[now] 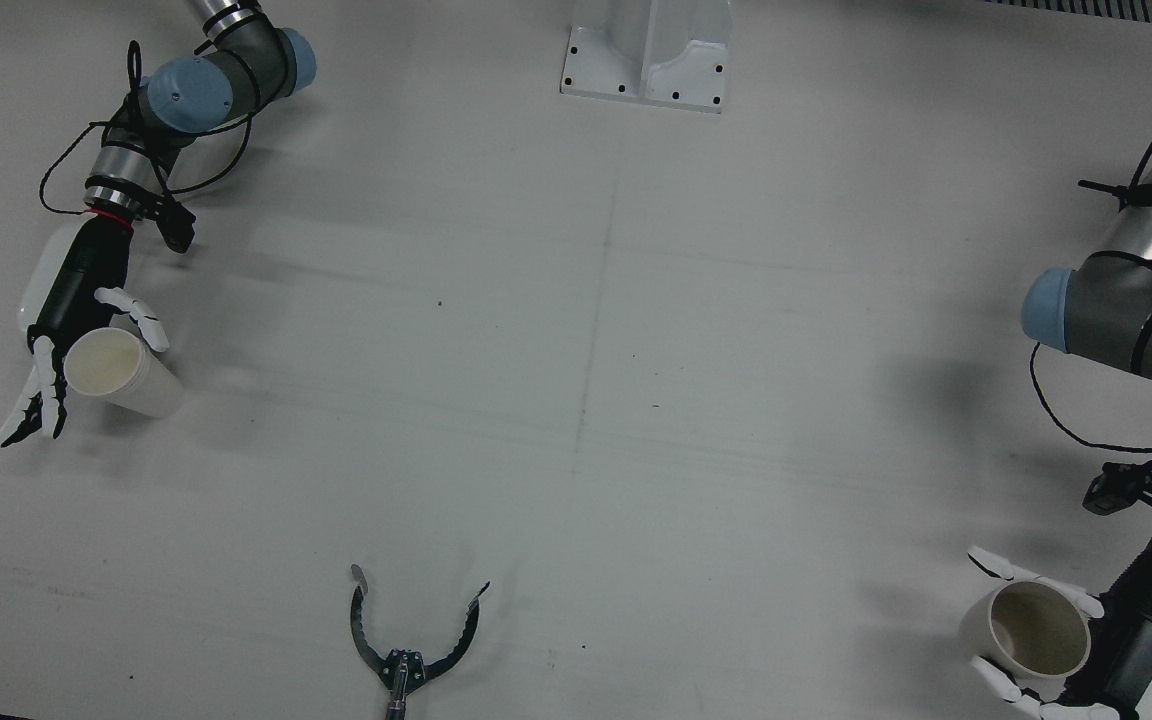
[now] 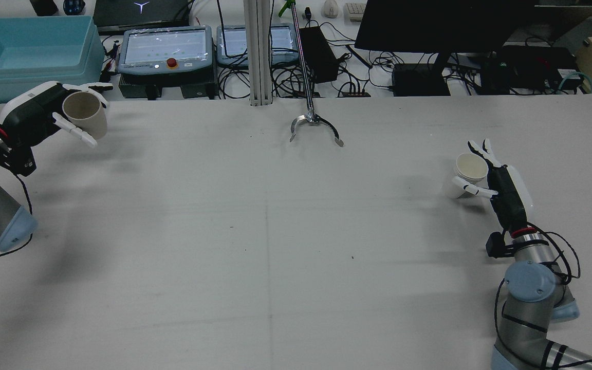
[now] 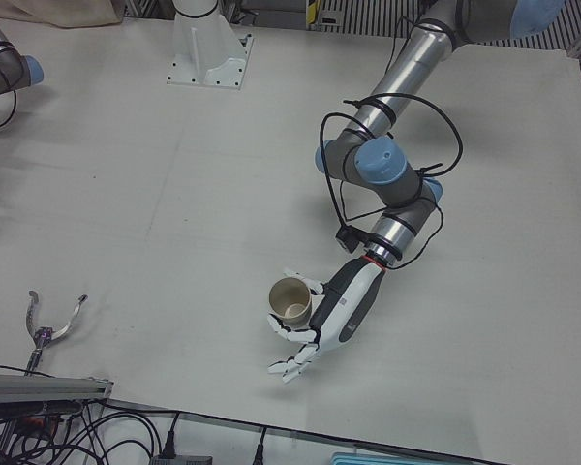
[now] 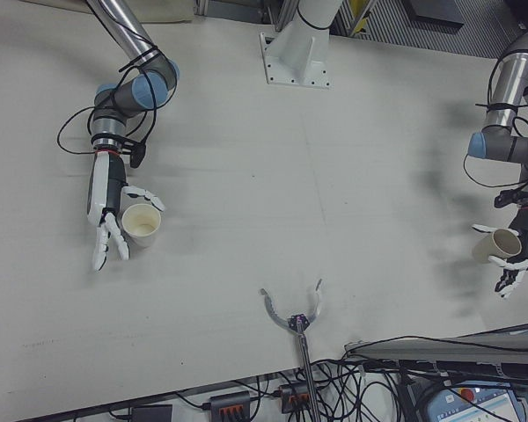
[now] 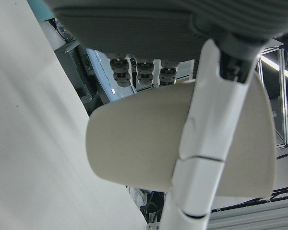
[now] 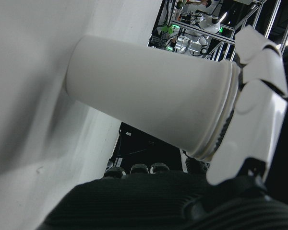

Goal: Pour water

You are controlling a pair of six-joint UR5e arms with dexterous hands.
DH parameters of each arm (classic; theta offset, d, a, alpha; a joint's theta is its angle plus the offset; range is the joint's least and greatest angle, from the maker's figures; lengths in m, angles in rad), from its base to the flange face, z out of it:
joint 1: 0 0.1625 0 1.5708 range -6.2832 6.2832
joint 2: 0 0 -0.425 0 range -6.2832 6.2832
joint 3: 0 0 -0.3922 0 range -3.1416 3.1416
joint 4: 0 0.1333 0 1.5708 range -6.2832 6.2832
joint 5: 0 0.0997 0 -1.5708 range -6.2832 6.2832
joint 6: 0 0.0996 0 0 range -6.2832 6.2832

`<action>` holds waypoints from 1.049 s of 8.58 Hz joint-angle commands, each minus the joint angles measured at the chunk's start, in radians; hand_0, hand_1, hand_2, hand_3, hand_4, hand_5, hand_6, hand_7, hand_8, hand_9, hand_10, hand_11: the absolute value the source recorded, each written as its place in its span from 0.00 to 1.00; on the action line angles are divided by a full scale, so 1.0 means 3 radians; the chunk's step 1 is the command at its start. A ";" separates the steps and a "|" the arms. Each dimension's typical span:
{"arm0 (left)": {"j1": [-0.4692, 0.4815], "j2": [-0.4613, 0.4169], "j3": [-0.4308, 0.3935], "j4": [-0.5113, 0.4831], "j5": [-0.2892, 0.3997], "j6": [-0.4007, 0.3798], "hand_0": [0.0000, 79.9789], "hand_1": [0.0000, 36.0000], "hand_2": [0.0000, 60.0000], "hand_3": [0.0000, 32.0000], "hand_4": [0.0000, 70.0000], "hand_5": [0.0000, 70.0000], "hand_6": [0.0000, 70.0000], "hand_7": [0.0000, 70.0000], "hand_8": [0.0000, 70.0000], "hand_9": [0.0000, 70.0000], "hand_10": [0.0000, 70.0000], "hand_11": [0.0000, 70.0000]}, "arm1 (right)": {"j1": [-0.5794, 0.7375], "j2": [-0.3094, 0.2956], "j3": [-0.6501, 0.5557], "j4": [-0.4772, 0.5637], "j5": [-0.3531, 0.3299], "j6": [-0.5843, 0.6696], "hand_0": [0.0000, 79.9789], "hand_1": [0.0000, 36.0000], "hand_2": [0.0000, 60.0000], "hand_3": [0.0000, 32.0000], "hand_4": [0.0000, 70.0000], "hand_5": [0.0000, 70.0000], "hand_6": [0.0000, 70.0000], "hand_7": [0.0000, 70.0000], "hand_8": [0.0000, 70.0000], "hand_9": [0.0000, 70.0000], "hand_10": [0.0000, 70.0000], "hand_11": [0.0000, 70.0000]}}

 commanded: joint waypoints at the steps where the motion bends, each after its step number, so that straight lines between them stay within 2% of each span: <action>1: 0.0001 0.0000 0.0005 0.0002 0.0000 0.0002 0.97 0.69 0.03 0.00 0.93 0.50 0.19 0.28 0.11 0.15 0.10 0.18 | -0.0012 0.0081 -0.0004 0.0011 -0.0006 -0.0105 0.60 0.50 0.35 0.00 0.17 0.02 0.02 0.00 0.00 0.00 0.00 0.00; 2: 0.0001 0.0005 0.0005 0.0002 0.0000 0.0002 0.97 0.69 0.04 0.00 0.93 0.50 0.19 0.28 0.11 0.15 0.10 0.18 | -0.0012 0.0102 -0.0004 0.0011 -0.0006 -0.0121 0.60 0.49 0.37 0.00 0.25 0.03 0.04 0.00 0.00 0.00 0.00 0.00; 3: 0.0001 0.0005 0.0005 0.0002 0.0000 0.0002 0.95 0.69 0.05 0.00 0.92 0.50 0.19 0.28 0.11 0.15 0.10 0.18 | -0.0012 0.0102 -0.0004 0.0011 -0.0006 -0.0121 0.60 0.49 0.39 0.00 0.27 0.05 0.06 0.04 0.00 0.00 0.00 0.00; 4: 0.0001 0.0005 0.0010 0.0002 0.0000 0.0002 0.94 0.69 0.06 0.00 0.92 0.50 0.19 0.28 0.11 0.15 0.10 0.18 | -0.0012 0.0097 -0.0004 0.0011 -0.0011 -0.0121 0.59 0.48 0.41 0.00 0.31 0.10 0.10 0.12 0.00 0.00 0.00 0.00; 5: 0.0001 0.0010 0.0010 0.0002 0.0000 0.0002 0.94 0.69 0.06 0.00 0.92 0.50 0.18 0.28 0.11 0.16 0.10 0.18 | -0.0012 0.0102 -0.0004 0.0011 -0.0011 -0.0111 0.59 0.42 0.44 0.00 0.41 0.17 0.21 0.34 0.04 0.08 0.05 0.09; 6: 0.0001 0.0026 0.0005 0.0002 0.0000 0.0002 0.94 0.69 0.06 0.00 0.92 0.49 0.18 0.27 0.11 0.16 0.10 0.18 | -0.0012 0.0097 -0.0004 0.0011 -0.0011 -0.0111 0.58 0.41 0.52 0.00 0.49 0.25 0.32 0.52 0.19 0.31 0.14 0.22; 7: 0.0001 0.0026 0.0000 0.0002 0.0000 -0.0003 0.94 0.68 0.06 0.00 0.92 0.50 0.19 0.28 0.11 0.15 0.10 0.18 | -0.0012 0.0097 -0.0004 0.0011 -0.0011 -0.0111 0.58 0.41 0.64 0.00 0.52 0.31 0.41 0.61 0.31 0.47 0.23 0.35; 8: 0.0001 0.0026 -0.0005 0.0002 0.0000 -0.0003 0.95 0.68 0.05 0.00 0.92 0.50 0.18 0.27 0.11 0.15 0.10 0.17 | -0.0007 0.0102 -0.0004 0.0011 -0.0011 -0.0106 0.57 0.46 0.87 0.00 0.58 0.35 0.48 0.69 0.40 0.59 0.28 0.42; 9: 0.0006 0.0021 -0.0005 0.0002 0.0000 0.0002 0.95 0.69 0.05 0.00 0.92 0.49 0.19 0.28 0.11 0.15 0.10 0.18 | -0.0002 0.0107 0.0006 0.0006 -0.0011 -0.0096 0.57 0.53 1.00 0.00 0.61 0.38 0.52 0.74 0.44 0.64 0.30 0.44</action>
